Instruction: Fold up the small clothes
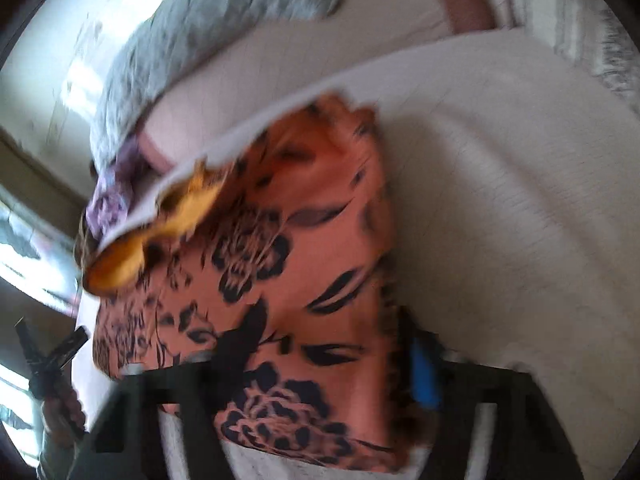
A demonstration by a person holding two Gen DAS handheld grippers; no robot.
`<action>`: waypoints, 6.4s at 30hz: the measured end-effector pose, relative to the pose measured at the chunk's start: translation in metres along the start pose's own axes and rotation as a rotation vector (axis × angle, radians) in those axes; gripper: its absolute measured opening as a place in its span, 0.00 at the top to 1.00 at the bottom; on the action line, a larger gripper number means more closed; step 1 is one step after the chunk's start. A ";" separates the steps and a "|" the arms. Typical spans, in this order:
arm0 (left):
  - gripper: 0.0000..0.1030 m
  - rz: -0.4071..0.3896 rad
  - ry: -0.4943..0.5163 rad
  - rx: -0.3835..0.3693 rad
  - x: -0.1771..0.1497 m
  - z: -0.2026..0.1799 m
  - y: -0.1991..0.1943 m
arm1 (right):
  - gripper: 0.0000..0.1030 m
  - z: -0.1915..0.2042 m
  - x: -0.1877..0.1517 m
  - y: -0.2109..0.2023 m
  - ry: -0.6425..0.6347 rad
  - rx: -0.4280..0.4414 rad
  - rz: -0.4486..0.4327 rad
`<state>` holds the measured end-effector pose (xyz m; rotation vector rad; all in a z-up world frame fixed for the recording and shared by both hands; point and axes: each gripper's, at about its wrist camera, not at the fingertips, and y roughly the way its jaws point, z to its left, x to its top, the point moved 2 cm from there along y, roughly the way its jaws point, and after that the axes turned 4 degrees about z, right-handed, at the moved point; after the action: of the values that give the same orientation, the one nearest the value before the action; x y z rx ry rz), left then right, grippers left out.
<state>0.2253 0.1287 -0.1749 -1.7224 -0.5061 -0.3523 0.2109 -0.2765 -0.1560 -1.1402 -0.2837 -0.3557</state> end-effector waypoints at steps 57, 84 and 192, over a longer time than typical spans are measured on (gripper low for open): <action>0.37 -0.155 0.012 0.083 -0.062 0.003 -0.111 | 0.36 0.025 -0.102 -0.130 0.012 -0.107 -0.094; 0.34 -0.090 0.141 0.037 -0.178 -0.133 -0.095 | 0.89 0.050 -0.217 -0.138 0.339 0.051 -0.246; 0.42 -0.185 -0.073 0.014 -0.091 0.003 -0.125 | 0.21 0.030 -0.116 -0.098 0.257 0.178 -0.097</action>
<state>0.0827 0.1383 -0.1150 -1.6835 -0.7227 -0.4176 0.0634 -0.2702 -0.1084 -0.8966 -0.1412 -0.5465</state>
